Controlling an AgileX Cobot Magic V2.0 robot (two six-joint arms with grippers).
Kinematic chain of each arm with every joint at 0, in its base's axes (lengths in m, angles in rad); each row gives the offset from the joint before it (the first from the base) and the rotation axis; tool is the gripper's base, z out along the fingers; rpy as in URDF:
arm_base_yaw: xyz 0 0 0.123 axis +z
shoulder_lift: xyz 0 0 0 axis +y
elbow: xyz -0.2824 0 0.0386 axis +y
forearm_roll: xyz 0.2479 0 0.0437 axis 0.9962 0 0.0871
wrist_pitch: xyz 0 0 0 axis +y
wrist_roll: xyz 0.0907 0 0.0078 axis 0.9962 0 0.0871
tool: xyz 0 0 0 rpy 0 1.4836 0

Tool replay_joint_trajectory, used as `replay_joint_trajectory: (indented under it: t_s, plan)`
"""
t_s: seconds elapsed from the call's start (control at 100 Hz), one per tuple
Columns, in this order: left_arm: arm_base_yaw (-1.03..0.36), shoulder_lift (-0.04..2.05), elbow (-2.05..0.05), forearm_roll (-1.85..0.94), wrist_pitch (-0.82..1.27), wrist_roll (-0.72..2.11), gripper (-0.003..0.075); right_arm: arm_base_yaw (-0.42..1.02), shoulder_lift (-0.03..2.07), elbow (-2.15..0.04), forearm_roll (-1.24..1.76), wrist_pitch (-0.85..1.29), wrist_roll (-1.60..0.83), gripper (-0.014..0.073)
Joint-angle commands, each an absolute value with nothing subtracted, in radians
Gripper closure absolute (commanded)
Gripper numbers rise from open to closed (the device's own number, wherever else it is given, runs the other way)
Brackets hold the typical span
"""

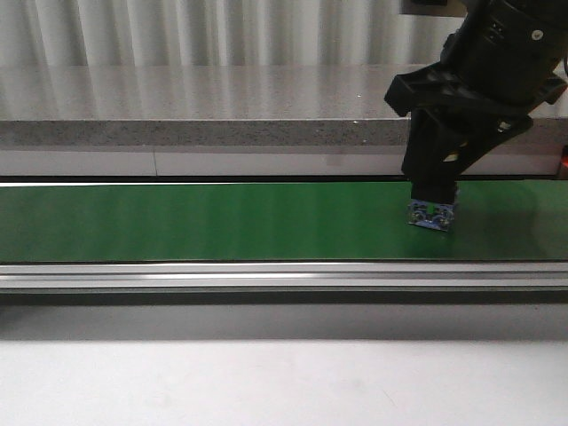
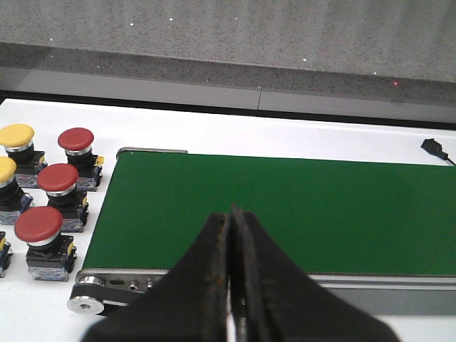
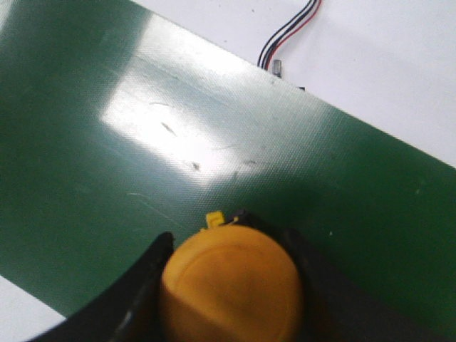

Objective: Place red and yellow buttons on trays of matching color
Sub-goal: 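Grasp the yellow button arriving on the belt with the right gripper, then lower the yellow button into the yellow tray and open right gripper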

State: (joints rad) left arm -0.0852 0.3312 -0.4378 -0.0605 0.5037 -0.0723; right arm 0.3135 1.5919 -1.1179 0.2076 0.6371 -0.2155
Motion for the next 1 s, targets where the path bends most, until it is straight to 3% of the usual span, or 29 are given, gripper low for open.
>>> replay_joint_trajectory:
  t_s: [0.0, 0.25, 0.51, 0.77, 0.99]
  plan:
    - [-0.094, 0.339, -0.463, -0.074, 0.428, -0.069, 0.074, 0.304, 1.55, -1.162, 0.218, 0.611, -0.228, 0.0391]
    - [-0.094, 0.339, -0.463, -0.074, 0.428, -0.069, 0.074, 0.175, 1.449, -1.18, 0.217, 0.701, -0.199, 0.039]
    - [-0.094, 0.339, -0.463, -0.074, 0.428, -0.069, 0.074, -0.194, 1.334, -1.173, 0.209, 0.802, -0.169, 0.039]
    - [-0.094, 0.339, -0.463, -0.074, 0.428, -0.069, 0.074, -0.514, 1.339, -1.106, 0.209, 0.735, -0.101, 0.039]
    - [-0.094, 0.339, -0.463, -0.074, 0.428, -0.069, 0.074, -0.613, 1.394, -1.005, 0.209, 0.598, -0.048, 0.039]
